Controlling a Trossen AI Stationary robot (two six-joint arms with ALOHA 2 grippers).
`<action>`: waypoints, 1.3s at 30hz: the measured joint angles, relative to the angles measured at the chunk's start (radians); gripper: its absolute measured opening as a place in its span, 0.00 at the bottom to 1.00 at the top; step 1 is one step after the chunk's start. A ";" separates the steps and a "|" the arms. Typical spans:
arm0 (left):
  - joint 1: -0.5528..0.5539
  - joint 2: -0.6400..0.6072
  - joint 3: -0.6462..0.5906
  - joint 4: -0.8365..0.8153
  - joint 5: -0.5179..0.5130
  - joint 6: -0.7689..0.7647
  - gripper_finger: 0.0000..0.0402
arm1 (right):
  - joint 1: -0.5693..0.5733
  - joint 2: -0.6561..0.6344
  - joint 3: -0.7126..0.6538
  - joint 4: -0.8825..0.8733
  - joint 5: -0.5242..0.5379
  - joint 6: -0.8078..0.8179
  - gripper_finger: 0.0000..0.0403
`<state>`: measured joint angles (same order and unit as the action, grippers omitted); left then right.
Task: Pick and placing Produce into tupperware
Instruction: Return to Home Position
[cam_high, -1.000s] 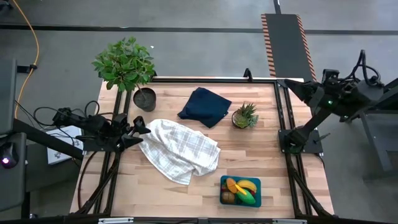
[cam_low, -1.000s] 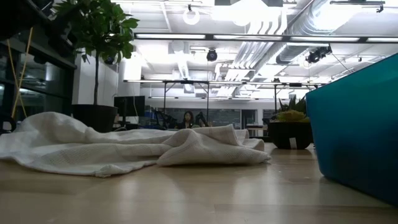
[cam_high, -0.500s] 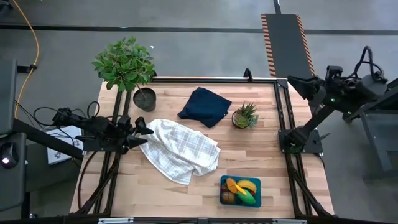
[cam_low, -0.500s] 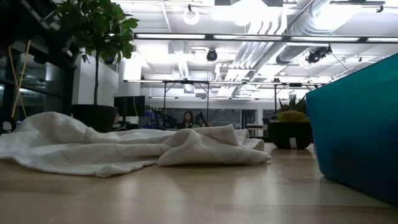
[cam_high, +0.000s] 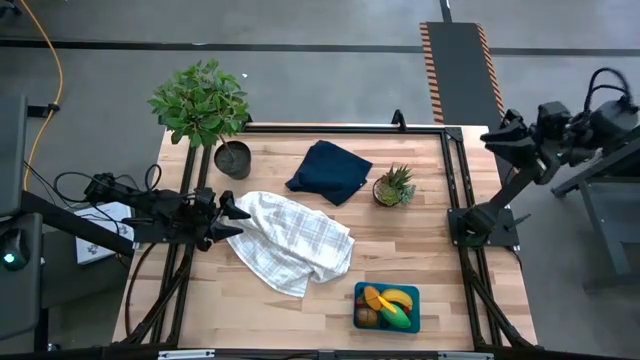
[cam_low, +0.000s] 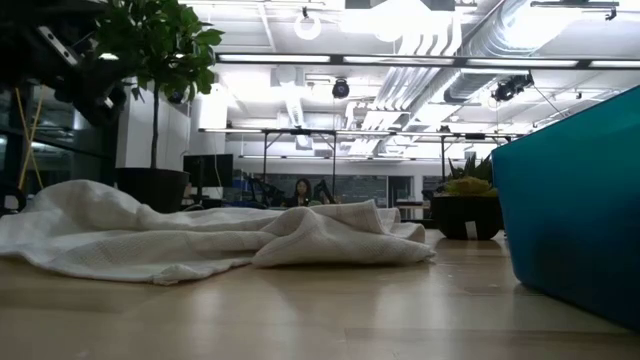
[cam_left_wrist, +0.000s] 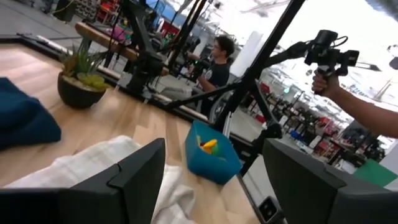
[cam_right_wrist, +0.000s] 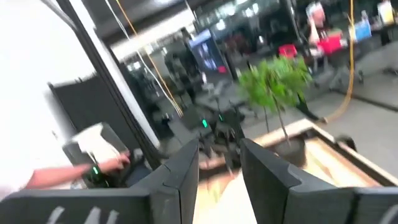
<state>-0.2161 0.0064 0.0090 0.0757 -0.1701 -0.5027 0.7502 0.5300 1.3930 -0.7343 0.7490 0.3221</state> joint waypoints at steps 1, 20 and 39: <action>0.000 0.000 0.000 -0.006 0.000 0.000 0.65 | 0.000 -0.006 0.000 -0.045 -0.001 0.028 0.27; 0.000 0.000 0.000 -0.027 -0.003 0.000 0.65 | 0.000 -0.470 -0.789 0.665 -0.412 -0.083 0.27; 0.000 0.000 0.000 -0.031 -0.003 0.000 0.65 | -0.043 -0.526 -1.144 1.080 -0.489 -0.380 0.27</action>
<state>-0.2161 0.0063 0.0090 0.0448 -0.1734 -0.5030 0.7074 0.0045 0.2494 0.3454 0.2602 -0.0579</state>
